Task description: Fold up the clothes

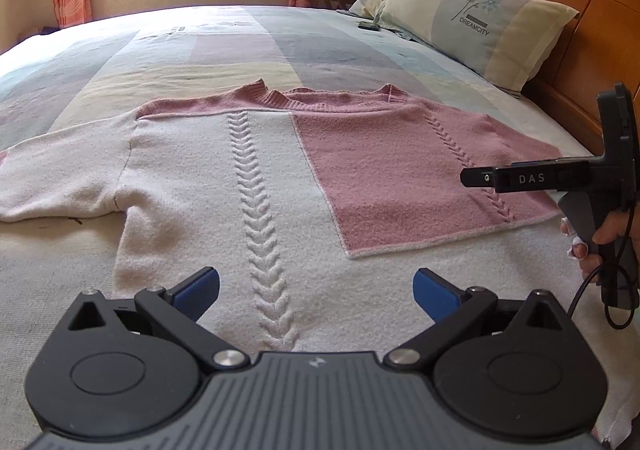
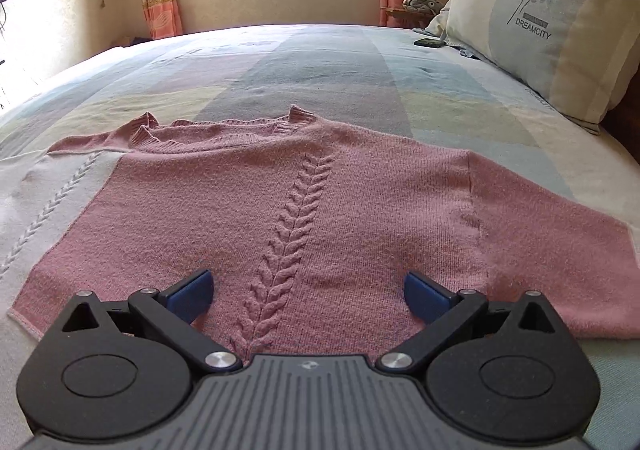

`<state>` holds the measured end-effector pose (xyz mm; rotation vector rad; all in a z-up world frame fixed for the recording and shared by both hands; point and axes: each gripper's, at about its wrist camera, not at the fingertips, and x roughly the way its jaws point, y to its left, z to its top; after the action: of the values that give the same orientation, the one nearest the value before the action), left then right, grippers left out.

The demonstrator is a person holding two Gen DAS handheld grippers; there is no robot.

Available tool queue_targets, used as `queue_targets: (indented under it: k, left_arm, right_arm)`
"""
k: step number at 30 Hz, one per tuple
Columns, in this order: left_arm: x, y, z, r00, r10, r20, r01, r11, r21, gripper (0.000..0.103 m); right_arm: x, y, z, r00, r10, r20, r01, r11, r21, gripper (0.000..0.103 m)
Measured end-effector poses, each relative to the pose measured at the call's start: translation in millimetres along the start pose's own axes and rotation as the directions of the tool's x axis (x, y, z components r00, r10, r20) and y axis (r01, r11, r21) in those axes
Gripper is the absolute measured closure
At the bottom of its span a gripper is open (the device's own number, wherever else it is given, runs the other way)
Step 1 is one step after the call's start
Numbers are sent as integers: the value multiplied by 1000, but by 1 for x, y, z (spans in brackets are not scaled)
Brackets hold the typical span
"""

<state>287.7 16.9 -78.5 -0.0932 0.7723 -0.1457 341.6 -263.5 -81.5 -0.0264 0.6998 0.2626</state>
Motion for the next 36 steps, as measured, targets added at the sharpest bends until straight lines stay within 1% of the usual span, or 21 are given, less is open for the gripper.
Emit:
queue_targets:
  k: [2,4,5,6,8,10,12,15,17,19,20,23,25,27,29,31,34,35,36]
  left_arm:
    - [0,0,1,1000,-1,4,1,1000,0,1]
    - [2,0,0,1000,0,-3,0,1000,1,1]
    - [3,0,0,1000,0,-6,0,1000,1,1]
    - [4,0,0,1000,1,-10,-1,1000,2,1]
    - [6,-1,-1,1000,0,-19,0,1000,5,1]
    - [7,0,-2,1000,0,-22,0,1000,6,1]
    - [8,0,-2,1000,4,-27,-4,1000,6,1]
    - [8,4,0,1000,5,-29,-5,1000,0,1]
    - [3,8,3,1000,-2,-22,3,1000,3,1]
    - [-5,14,8,999,-37,-15,38,999,20,1]
    - [-9,17,10,998,-58,-11,58,998,30,1]
    - [-21,30,17,997,-70,16,70,997,25,1]
    - [-23,40,19,999,-37,20,36,999,18,1]
    - [-23,49,20,1000,2,18,-2,1000,-12,1]
    - [-20,57,21,1000,18,10,-18,999,-45,1]
    - [-17,62,22,1000,25,4,-25,998,-62,1]
    - [-13,63,21,999,31,-9,-31,998,-59,1]
    - [-12,63,20,999,30,-14,-30,998,-57,1]
    - [-11,63,19,999,28,-18,-29,998,-56,1]
  right_arm:
    - [-12,1,6,1000,17,5,-17,1000,4,0]
    - [-20,-2,18,999,-9,31,8,1000,20,0]
    - [-19,-6,25,999,-34,22,33,999,39,0]
    - [-12,-13,30,999,-46,-17,47,996,72,0]
    - [7,-29,36,994,-41,-99,55,989,136,0]
    - [28,-43,32,988,-41,-146,67,982,175,0]
    - [40,-43,32,991,-68,-118,84,987,138,0]
    - [59,-34,41,985,-126,-115,134,989,58,0]
    - [67,-32,51,979,-149,-139,158,986,56,0]
    - [69,-30,63,968,-168,-188,185,980,75,0]
    - [67,-26,69,966,-173,-192,190,979,72,0]
    - [54,-1,86,984,-110,-142,113,993,17,0]
    - [55,19,99,988,-51,-143,50,999,-14,0]
    - [67,39,110,987,-11,-163,4,999,-44,0]
    - [85,59,119,979,-18,-203,1,997,-80,0]
    - [109,73,124,960,-56,-273,30,995,-99,0]
    - [143,85,127,934,-79,-349,45,993,-106,0]
    - [152,86,126,929,-82,-361,50,994,-97,0]
    - [156,86,127,936,-82,-343,58,995,-82,0]
